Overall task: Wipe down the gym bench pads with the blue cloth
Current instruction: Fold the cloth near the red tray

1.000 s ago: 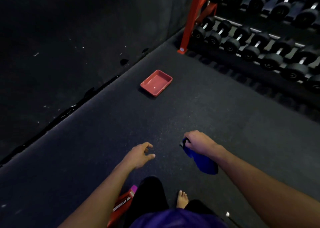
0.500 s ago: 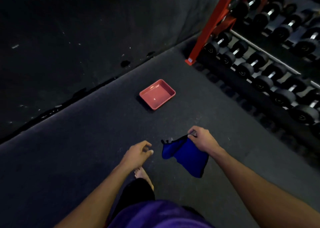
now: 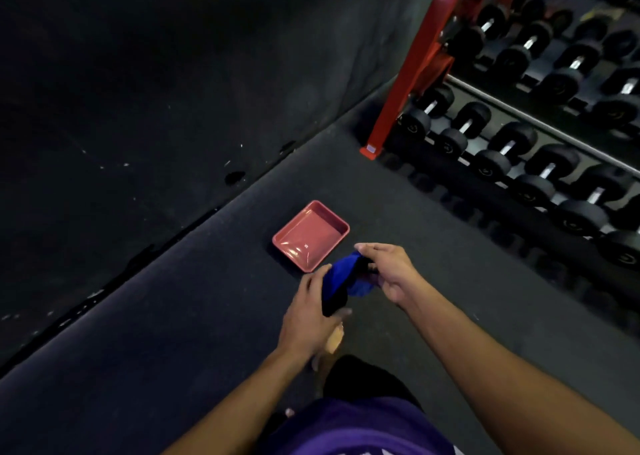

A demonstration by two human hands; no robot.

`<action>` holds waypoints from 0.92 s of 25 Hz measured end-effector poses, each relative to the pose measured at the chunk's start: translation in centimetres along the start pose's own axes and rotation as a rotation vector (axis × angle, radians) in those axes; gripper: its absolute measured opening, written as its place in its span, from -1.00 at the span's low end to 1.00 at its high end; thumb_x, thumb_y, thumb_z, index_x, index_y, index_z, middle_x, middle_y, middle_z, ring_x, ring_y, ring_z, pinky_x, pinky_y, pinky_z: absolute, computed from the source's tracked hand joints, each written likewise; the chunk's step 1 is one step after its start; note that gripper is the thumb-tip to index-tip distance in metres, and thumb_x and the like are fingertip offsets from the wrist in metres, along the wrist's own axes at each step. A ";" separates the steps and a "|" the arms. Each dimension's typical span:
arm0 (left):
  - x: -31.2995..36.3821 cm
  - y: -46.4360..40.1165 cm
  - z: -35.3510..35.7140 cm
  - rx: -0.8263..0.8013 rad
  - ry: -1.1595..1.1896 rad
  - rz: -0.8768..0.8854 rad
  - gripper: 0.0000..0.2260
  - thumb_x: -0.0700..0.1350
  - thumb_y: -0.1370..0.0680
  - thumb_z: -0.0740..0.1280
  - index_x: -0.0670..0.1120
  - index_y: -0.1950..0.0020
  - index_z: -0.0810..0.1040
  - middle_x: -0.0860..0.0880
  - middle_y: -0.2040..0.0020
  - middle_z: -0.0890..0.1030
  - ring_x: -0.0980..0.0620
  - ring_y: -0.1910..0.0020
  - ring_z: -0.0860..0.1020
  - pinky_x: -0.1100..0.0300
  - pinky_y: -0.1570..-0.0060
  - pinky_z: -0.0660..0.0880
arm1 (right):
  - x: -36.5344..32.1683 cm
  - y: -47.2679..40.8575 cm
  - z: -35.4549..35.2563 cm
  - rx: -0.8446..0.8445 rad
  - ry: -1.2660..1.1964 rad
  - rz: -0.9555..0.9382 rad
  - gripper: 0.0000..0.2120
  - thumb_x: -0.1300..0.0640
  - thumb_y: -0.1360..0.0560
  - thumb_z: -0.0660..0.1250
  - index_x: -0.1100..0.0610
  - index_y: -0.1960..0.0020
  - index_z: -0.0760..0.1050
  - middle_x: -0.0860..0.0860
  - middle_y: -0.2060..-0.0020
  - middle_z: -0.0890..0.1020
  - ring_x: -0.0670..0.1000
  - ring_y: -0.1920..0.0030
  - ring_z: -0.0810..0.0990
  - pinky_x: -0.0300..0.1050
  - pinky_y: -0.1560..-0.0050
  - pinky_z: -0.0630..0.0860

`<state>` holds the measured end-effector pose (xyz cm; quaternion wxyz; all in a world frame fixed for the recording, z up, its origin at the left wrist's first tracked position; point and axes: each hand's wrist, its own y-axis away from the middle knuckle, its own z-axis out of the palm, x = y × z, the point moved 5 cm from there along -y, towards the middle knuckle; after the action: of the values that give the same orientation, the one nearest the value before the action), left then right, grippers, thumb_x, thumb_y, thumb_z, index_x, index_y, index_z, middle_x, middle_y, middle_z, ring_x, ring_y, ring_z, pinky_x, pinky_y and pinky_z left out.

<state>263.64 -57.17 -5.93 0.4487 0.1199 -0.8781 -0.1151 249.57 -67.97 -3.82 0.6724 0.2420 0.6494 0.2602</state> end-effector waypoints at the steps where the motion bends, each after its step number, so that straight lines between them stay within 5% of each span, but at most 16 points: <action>1: 0.2 -2.4 -2.1 0.108 -0.016 0.031 -0.41 0.02 -0.51 0.50 0.12 -0.48 0.34 0.15 -0.36 0.39 0.09 -0.27 0.50 0.04 -0.20 0.50 | -1.6 -1.5 0.6 -0.032 -0.049 -0.002 -0.86 0.33 -0.57 0.27 0.22 0.06 0.61 0.09 0.35 0.64 -0.01 0.40 0.59 -0.17 0.47 0.57; 3: 1.4 -7.4 -6.7 0.248 -0.045 0.135 -0.67 -0.12 -0.54 0.45 0.03 -0.29 0.53 0.10 -0.20 0.56 0.00 -0.14 0.60 0.03 -0.09 0.54 | -5.0 -4.2 1.5 -0.124 -0.060 -0.030 -0.78 0.40 -0.56 0.21 0.24 -0.04 0.61 0.10 0.31 0.65 -0.03 0.39 0.62 -0.20 0.44 0.56; 6: 3.7 -14.6 -13.7 0.241 -0.045 0.198 -0.73 -0.16 -0.58 0.41 0.07 -0.25 0.53 0.20 -0.10 0.62 0.15 -0.09 0.60 0.19 -0.07 0.52 | -9.9 -7.8 2.8 -0.225 0.296 -0.278 -0.73 0.44 -0.49 0.33 0.18 -0.10 0.61 0.06 0.21 0.70 -0.04 0.26 0.68 -0.18 0.24 0.60; 10: 6.9 -22.3 -19.8 0.143 -0.033 0.275 -0.65 -0.14 -0.56 0.45 0.23 -0.13 0.39 0.33 -0.05 0.55 0.26 -0.10 0.56 0.29 -0.08 0.47 | -17.1 -10.8 6.0 -0.132 0.986 -0.709 -0.88 0.03 -0.48 0.47 -0.11 0.13 0.53 -0.10 0.18 0.52 -0.12 0.21 0.52 -0.28 0.23 0.40; 14: 9.6 -28.2 -25.1 0.127 -0.117 0.485 -0.75 -0.14 -0.58 0.44 0.10 -0.09 0.41 0.27 0.05 0.52 0.30 0.05 0.52 0.40 0.09 0.40 | -23.2 -12.9 10.2 -0.189 0.723 -0.748 -0.85 0.17 -0.53 0.42 -0.08 0.03 0.55 -0.13 0.12 0.63 -0.21 0.16 0.60 -0.31 0.15 0.48; 17: 11.0 -31.7 -28.8 0.061 -0.210 0.627 -0.81 -0.12 -0.63 0.35 0.11 -0.10 0.37 0.18 0.07 0.55 0.15 0.14 0.53 0.17 0.13 0.47 | -26.1 -13.9 12.2 -0.146 0.611 -0.758 -0.79 0.22 -0.53 0.41 -0.10 0.06 0.57 -0.18 0.24 0.66 -0.22 0.27 0.58 -0.35 0.23 0.46; 19: 12.0 -33.8 -31.3 0.014 -0.259 0.724 -0.84 -0.07 -0.66 0.28 0.16 -0.13 0.35 0.16 -0.04 0.57 0.12 0.07 0.56 0.09 0.07 0.53 | -27.8 -14.4 13.1 -0.085 0.520 -0.751 -0.86 0.18 -0.52 0.42 -0.04 0.14 0.57 -0.17 0.33 0.63 -0.21 0.34 0.53 -0.35 0.28 0.42; 23: 13.6 -36.6 -34.4 -0.034 -0.244 0.919 -0.91 0.01 -0.69 0.24 0.09 -0.18 0.46 0.15 -0.22 0.55 0.20 -0.19 0.54 0.29 -0.14 0.46 | -30.4 -15.0 14.3 -0.019 0.418 -0.763 -0.79 0.00 -0.50 0.40 0.08 0.23 0.49 -0.13 0.42 0.49 -0.18 0.37 0.43 -0.29 0.34 0.35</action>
<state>287.89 -99.28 12.76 0.3486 -0.3027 -0.8845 0.0678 263.72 -99.21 9.47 0.5767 -0.0793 0.8120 0.0423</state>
